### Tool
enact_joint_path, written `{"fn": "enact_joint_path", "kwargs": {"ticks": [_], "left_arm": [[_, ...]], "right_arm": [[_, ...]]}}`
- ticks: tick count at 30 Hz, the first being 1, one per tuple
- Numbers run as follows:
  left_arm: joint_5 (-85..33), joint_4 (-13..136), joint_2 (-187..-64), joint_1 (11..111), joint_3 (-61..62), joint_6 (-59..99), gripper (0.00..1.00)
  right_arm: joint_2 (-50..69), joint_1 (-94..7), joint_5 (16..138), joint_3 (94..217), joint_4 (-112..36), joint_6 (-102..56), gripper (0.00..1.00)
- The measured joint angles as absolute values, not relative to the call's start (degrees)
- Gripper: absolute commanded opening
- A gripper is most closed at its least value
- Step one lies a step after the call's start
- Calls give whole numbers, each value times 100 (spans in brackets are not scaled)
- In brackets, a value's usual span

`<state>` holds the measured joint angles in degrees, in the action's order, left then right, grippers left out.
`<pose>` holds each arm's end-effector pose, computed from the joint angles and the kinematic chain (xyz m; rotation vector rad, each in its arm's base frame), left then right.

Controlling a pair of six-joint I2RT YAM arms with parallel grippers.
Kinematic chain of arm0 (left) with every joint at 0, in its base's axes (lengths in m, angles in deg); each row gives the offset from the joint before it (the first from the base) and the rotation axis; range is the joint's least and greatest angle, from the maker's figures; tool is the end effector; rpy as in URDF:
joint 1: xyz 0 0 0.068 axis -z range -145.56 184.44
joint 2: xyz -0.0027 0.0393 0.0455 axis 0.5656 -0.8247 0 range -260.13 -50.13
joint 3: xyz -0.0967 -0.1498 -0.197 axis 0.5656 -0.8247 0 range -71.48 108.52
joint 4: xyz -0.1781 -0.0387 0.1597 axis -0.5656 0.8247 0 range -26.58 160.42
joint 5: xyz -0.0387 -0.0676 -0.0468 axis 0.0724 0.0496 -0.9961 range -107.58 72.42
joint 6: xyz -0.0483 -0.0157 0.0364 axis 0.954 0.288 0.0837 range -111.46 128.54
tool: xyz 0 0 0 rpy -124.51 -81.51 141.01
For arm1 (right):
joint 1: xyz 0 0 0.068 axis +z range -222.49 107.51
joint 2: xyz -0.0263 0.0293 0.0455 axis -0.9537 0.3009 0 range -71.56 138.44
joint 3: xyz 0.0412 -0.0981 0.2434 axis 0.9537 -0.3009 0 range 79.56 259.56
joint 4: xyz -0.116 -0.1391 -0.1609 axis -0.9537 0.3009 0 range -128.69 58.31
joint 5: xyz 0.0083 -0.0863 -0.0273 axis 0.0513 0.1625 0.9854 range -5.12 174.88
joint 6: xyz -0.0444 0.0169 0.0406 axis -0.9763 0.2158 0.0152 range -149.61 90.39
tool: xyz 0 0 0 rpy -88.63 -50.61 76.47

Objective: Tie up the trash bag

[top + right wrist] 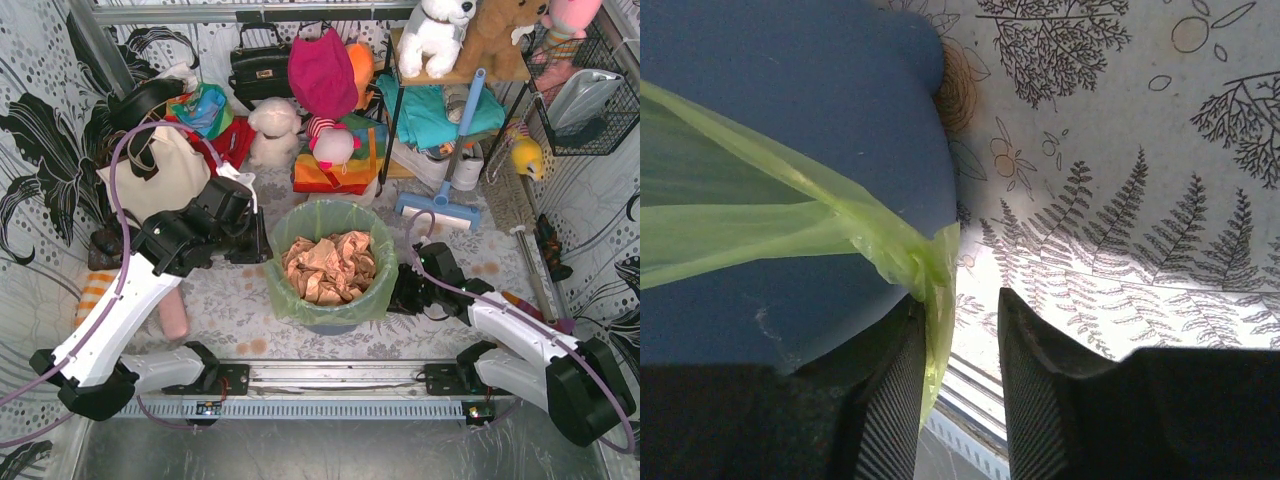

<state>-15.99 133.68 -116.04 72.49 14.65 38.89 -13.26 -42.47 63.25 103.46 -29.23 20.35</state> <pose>0.1450 -0.1118 0.3885 0.1556 2.5023 -0.4835 0.1553 0.1100 0.1726 0.2369 2.5455 1.0705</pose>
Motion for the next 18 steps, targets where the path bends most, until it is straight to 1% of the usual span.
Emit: {"fn": "enact_joint_path", "kwargs": {"ticks": [1,3,4,8,11,15,18], "left_arm": [[-1597,13373,-11596,7249,1463,3893,38],[-1558,13405,-11585,7249,1463,3928,52],[-1516,13425,-11580,7249,1469,3948,55],[-1000,13499,-11460,7255,1609,4079,55],[-338,13491,-11051,7255,1589,4357,56],[328,13491,-10389,7255,1183,4818,58],[637,13506,-10055,7253,639,5207,59]], "right_arm": [[-1317,-4260,6318,10316,-2958,2054,26],[-1315,-4280,6316,10285,-2993,2054,21],[-1315,-4295,6314,10285,-3000,2054,20],[-1317,-4336,6316,10285,-3015,2052,14],[-1315,-4356,6314,10285,-3009,2048,9],[-1315,-4371,6312,10318,-2941,2028,6],[-1308,-4371,6314,10401,-2818,1995,5]]}}
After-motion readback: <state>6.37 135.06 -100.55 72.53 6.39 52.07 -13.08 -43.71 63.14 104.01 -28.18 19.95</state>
